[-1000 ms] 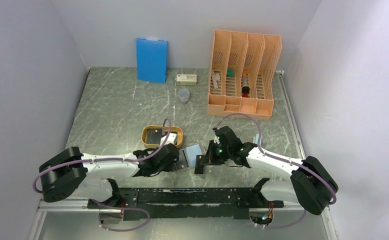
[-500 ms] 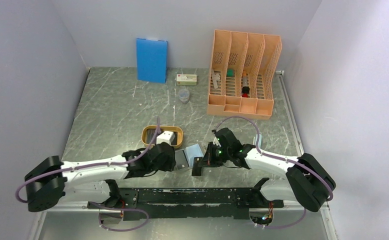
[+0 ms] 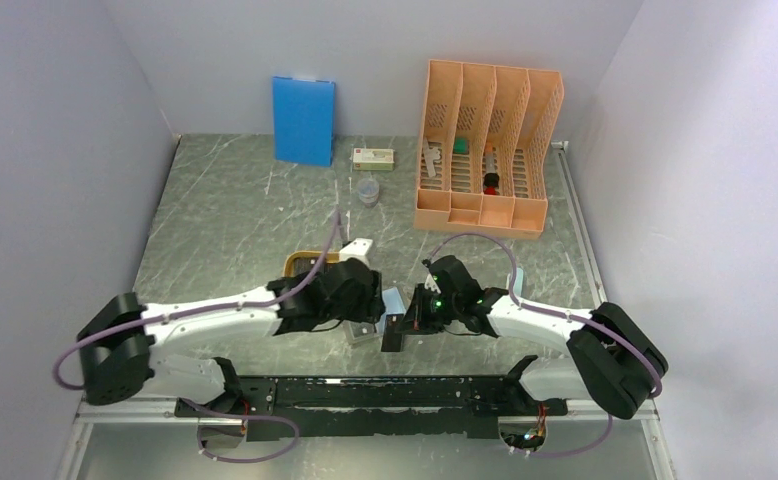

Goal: Put the credit cards into the card holder
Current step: Insert the credit card into the card holder.

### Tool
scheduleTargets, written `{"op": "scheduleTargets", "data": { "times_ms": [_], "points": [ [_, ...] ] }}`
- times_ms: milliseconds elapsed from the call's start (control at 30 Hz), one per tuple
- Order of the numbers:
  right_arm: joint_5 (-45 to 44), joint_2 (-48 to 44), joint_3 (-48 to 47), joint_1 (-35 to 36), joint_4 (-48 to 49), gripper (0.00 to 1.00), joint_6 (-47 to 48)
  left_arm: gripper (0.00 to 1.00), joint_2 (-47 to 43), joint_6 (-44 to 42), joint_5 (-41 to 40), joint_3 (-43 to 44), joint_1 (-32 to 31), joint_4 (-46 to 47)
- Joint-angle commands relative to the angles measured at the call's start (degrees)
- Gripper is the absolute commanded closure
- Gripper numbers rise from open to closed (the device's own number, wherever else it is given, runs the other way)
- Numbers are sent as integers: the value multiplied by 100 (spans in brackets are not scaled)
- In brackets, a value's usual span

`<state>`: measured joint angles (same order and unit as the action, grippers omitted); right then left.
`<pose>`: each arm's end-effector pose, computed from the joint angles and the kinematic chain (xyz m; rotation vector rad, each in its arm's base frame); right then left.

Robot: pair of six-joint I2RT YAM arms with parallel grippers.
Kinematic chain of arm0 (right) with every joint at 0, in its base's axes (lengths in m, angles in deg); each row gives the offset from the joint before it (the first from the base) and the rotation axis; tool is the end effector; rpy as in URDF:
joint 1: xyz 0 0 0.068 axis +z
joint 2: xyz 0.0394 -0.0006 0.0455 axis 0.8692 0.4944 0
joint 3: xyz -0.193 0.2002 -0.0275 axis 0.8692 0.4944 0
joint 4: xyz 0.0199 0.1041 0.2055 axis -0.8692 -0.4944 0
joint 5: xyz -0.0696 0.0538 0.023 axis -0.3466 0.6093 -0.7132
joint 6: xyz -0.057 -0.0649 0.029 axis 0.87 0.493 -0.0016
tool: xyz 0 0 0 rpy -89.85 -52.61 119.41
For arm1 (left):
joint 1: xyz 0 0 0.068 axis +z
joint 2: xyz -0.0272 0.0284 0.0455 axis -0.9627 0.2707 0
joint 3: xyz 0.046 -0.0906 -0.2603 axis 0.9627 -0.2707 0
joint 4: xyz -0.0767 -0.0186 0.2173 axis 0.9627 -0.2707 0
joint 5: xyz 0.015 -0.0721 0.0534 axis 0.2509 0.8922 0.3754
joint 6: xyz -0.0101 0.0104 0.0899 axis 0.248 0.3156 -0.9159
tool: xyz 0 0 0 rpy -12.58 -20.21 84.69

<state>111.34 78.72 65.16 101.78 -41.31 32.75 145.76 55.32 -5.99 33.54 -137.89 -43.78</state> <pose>0.1479 0.1704 0.1395 -0.0054 2.7111 1.0663 0.1348 -0.2247 0.2183 0.2471 2.3878 -0.6486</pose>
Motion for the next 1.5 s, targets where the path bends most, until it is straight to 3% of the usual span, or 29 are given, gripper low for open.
{"op": "scheduleTargets", "data": {
  "times_ms": [0, 500, 600, 800, 900, 1067, 1467],
  "points": [
    [-132, 66, 17, -31, -78, 100, 35, 43, 881, 22, -288, 640, -30, -141],
    [-50, -283, -5, -28, -312, 100, 107, 44, 2750, 121, -657, 1184, -14, -312],
    [-57, -499, -31, -30, -493, 100, 119, 51, 2960, 113, -708, 1219, -15, -384],
    [-541, -1284, -252, -36, -1422, 100, 337, 81, 3042, 142, -753, 1034, -14, -395],
    [-814, -1508, -377, -61, -1826, 100, 475, 88, 2918, 175, -706, 838, -17, -283],
    [-713, -1520, -358, -179, -1832, 100, 566, 95, 2707, 198, -672, 521, -13, -128],
    [70, -994, -335, -280, -1059, 100, 535, 95, 2591, 201, -563, 321, -13, 114]
  ]
}}
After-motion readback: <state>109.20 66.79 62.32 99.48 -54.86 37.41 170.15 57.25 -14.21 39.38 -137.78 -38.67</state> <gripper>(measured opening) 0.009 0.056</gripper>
